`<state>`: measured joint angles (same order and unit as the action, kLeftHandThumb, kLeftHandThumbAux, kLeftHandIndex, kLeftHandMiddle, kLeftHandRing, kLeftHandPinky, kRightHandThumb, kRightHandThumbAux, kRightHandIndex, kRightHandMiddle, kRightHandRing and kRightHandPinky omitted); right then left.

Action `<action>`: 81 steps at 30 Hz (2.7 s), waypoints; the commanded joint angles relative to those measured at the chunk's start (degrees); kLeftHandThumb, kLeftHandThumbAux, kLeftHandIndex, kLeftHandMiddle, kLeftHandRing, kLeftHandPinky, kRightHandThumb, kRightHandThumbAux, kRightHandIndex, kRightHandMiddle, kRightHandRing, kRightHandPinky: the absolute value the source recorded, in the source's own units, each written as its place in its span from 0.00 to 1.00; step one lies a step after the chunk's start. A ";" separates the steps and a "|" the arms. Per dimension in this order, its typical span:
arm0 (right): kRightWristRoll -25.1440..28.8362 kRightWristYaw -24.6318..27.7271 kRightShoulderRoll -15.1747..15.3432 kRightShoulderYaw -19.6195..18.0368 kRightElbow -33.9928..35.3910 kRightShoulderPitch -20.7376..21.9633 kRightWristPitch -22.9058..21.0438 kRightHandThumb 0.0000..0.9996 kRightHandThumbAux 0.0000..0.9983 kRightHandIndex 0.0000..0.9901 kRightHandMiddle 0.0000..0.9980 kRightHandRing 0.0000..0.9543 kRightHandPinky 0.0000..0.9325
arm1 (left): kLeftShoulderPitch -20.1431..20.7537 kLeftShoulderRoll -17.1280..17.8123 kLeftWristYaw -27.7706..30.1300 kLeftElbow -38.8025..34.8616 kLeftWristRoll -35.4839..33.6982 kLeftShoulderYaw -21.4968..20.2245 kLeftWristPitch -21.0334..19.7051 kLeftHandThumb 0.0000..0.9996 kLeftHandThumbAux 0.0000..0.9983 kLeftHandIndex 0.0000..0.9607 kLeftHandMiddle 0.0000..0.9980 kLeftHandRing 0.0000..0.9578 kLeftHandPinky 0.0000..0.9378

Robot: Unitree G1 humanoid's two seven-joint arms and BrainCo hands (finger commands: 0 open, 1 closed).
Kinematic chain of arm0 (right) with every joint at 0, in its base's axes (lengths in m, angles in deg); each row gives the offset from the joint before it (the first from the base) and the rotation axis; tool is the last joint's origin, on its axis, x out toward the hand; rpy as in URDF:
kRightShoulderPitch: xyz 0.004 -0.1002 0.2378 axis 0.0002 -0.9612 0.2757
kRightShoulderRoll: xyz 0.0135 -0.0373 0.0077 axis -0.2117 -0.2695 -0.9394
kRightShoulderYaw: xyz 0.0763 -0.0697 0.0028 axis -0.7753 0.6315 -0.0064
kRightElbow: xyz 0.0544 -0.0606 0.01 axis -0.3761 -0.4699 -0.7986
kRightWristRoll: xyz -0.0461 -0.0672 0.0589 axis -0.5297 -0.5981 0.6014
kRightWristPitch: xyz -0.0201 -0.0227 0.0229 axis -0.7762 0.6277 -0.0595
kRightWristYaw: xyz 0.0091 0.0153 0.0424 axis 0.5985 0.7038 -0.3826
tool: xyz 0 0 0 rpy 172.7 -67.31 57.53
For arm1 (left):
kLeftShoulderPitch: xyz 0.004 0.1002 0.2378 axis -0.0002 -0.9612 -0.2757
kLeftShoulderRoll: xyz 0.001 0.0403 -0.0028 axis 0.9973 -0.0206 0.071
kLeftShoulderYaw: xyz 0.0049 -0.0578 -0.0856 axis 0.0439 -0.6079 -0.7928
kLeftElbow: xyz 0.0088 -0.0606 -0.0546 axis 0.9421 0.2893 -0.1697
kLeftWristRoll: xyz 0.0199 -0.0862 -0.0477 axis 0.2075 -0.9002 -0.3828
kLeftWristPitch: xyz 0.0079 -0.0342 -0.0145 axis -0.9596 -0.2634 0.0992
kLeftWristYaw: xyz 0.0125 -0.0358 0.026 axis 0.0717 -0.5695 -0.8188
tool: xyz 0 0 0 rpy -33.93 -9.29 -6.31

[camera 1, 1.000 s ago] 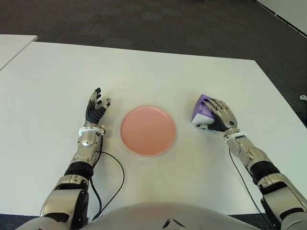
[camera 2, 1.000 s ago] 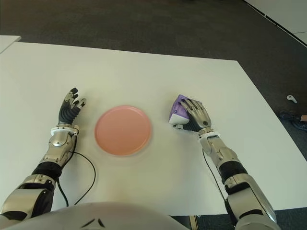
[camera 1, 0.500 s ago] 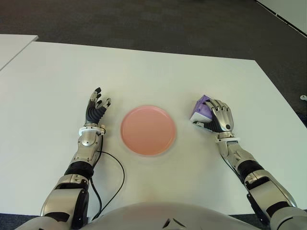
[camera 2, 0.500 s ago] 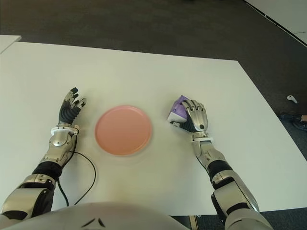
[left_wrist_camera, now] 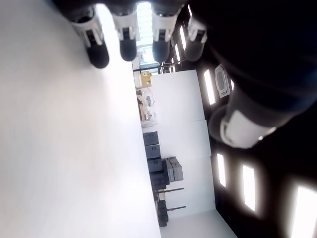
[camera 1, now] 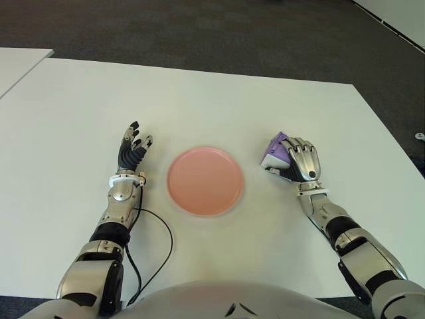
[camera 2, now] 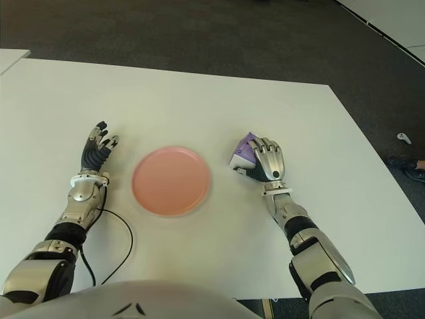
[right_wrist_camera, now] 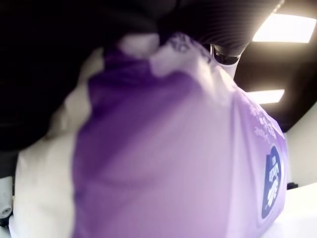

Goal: Put the tissue paper into the plate.

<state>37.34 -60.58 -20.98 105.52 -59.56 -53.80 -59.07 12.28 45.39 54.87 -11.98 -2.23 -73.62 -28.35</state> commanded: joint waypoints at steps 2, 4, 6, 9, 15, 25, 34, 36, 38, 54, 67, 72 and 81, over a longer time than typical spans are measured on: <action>-1.94 4.27 -4.47 4.64 -4.86 -4.14 3.26 0.75 0.71 0.45 0.88 0.91 0.92 | -0.86 -0.96 -1.35 1.38 0.21 -0.18 -1.48 0.19 0.62 0.04 0.02 0.02 0.05; -1.74 4.63 -4.52 4.74 -5.31 -3.71 4.05 0.75 0.71 0.45 0.87 0.91 0.92 | -0.79 -1.01 -1.61 1.51 0.30 -0.10 -1.17 0.20 0.62 0.04 0.02 0.02 0.05; -1.70 4.81 -4.60 4.84 -5.64 -3.33 4.52 0.75 0.71 0.45 0.87 0.91 0.93 | -0.75 -1.01 -1.76 1.55 0.40 -0.02 -1.10 0.20 0.62 0.04 0.02 0.02 0.05; -1.71 4.99 -4.82 5.02 -6.20 -2.58 5.12 0.75 0.71 0.45 0.87 0.91 0.93 | -0.58 -1.02 -2.01 1.73 0.59 0.09 -1.13 0.19 0.62 0.04 0.02 0.02 0.04; -1.49 5.02 -5.17 5.31 -7.06 -1.23 6.21 0.75 0.71 0.45 0.86 0.90 0.93 | -0.23 -1.10 -2.60 1.98 0.78 0.16 -1.32 0.19 0.61 0.05 0.02 0.01 0.04; -0.88 4.65 -4.33 4.53 -2.32 3.57 7.67 0.75 0.71 0.45 0.86 0.90 0.91 | 0.55 -1.03 -3.18 2.92 1.22 0.25 -1.01 0.18 0.60 0.05 0.03 0.02 0.04; -1.99 3.46 -1.43 1.71 7.45 6.41 5.73 0.75 0.71 0.45 0.88 0.92 0.92 | 1.47 -0.67 -2.73 4.49 1.25 0.16 -0.27 0.15 0.61 0.05 0.03 0.02 0.04; -1.99 4.00 -1.19 0.96 9.21 6.81 5.41 0.75 0.71 0.45 0.89 0.93 0.92 | 1.67 -0.61 -2.54 4.86 1.15 0.07 -0.17 0.15 0.61 0.05 0.03 0.02 0.04; -2.11 4.25 -1.12 0.21 11.78 6.98 4.87 0.75 0.71 0.45 0.89 0.93 0.93 | 1.72 -0.58 -2.15 5.06 0.89 -0.05 0.16 0.15 0.61 0.05 0.03 0.02 0.05; -1.99 5.76 -6.87 -3.40 27.09 7.94 5.31 0.75 0.71 0.45 0.87 0.91 0.91 | 1.42 -1.06 -1.18 3.32 -0.99 -0.53 -2.06 0.20 0.59 0.03 0.02 0.02 0.06; -0.05 13.88 -9.66 -4.22 34.93 6.14 11.06 0.75 0.71 0.45 0.81 0.85 0.87 | 0.45 -1.06 -1.27 1.46 -0.93 -0.40 -2.94 0.21 0.61 0.02 0.02 0.02 0.07; 0.49 15.29 -10.54 -4.86 35.02 6.59 13.71 0.75 0.71 0.45 0.80 0.84 0.87 | 0.52 -1.16 -0.86 1.44 -1.51 -0.66 -3.57 0.21 0.62 0.03 0.02 0.03 0.08; 0.60 18.44 -12.31 -5.00 39.22 4.99 15.22 0.75 0.71 0.45 0.80 0.85 0.87 | 0.09 -1.17 -1.75 0.17 -0.45 -0.03 -5.20 0.19 0.61 0.02 0.02 0.02 0.06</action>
<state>37.27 -43.61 -32.46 100.70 -22.26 -47.55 -45.00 14.56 44.64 53.11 -12.29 -3.24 -74.00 -31.24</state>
